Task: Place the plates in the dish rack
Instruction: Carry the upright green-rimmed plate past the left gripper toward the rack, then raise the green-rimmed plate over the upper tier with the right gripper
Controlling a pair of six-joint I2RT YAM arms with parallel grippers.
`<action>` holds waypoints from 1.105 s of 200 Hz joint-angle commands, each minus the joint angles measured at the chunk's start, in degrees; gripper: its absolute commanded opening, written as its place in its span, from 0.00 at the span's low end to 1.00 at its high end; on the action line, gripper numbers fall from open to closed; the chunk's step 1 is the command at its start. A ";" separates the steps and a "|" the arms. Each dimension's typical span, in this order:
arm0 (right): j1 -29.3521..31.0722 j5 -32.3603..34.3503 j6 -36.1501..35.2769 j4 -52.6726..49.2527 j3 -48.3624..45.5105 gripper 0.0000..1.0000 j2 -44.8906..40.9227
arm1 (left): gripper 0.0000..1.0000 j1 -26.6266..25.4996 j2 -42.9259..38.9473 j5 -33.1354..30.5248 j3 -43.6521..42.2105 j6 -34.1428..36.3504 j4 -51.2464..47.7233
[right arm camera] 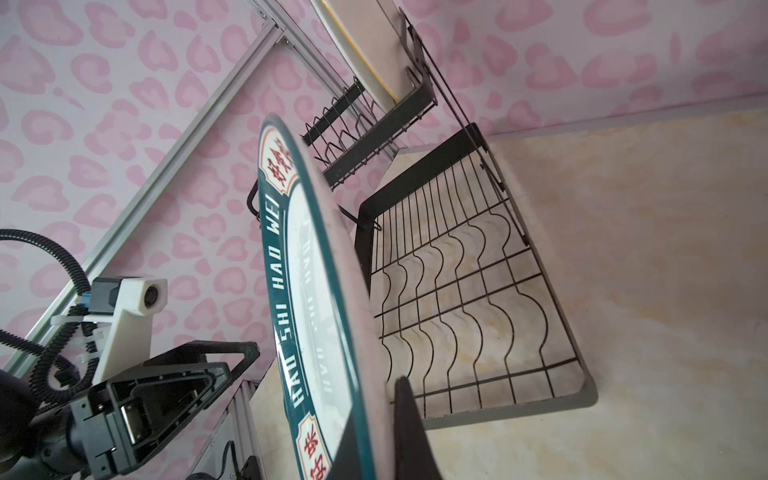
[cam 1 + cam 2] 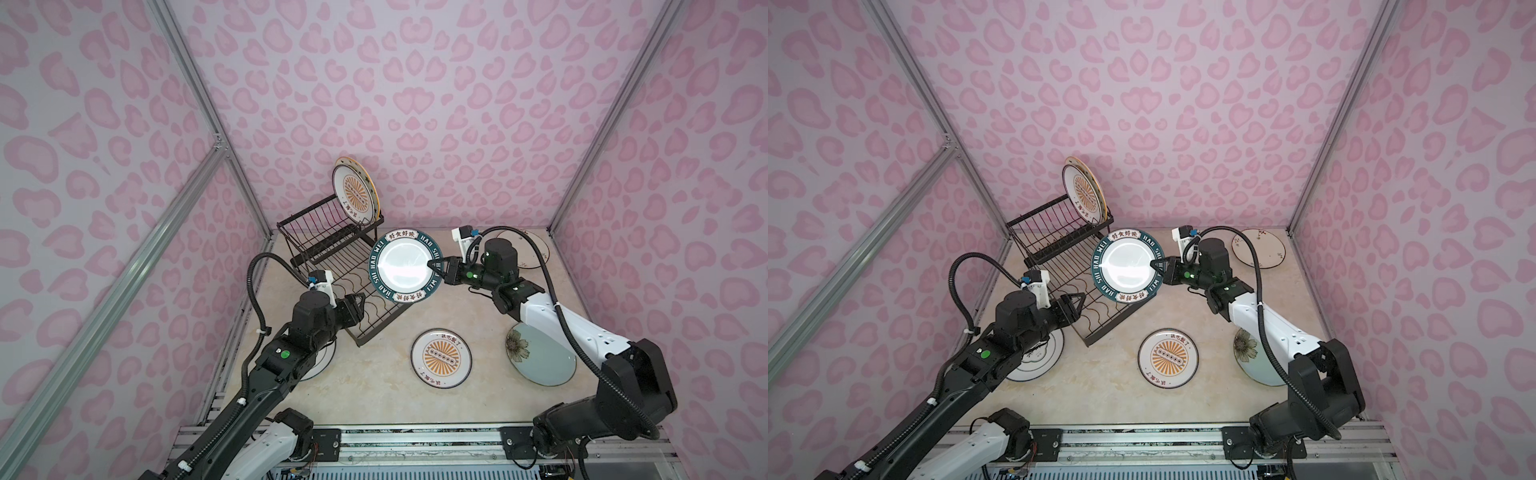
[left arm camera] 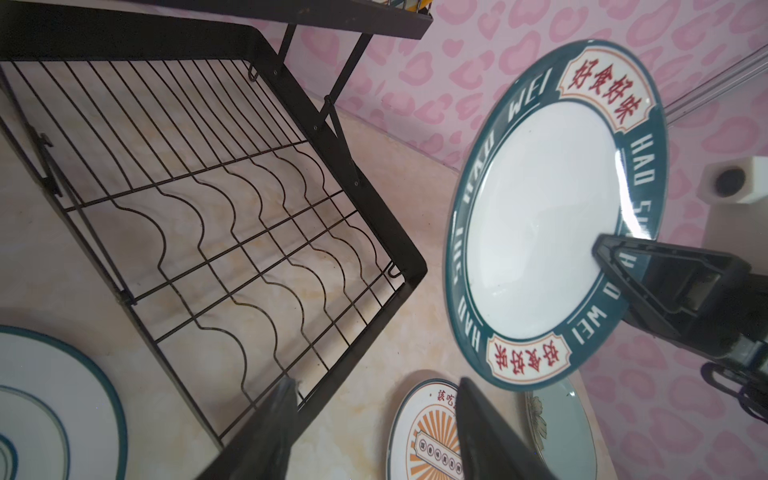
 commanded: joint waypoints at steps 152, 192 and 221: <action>15.68 37.29 -22.80 3.92 24.45 0.00 2.63 | 0.66 0.33 -7.57 -3.36 -2.67 0.02 -8.68; 17.81 42.09 -27.05 1.70 36.81 0.00 10.67 | 0.66 0.33 -9.17 -4.06 -2.00 0.24 -10.46; 18.29 42.43 -28.95 -2.70 51.90 0.00 21.01 | 0.67 0.37 -10.68 -4.60 -2.13 -0.15 -11.61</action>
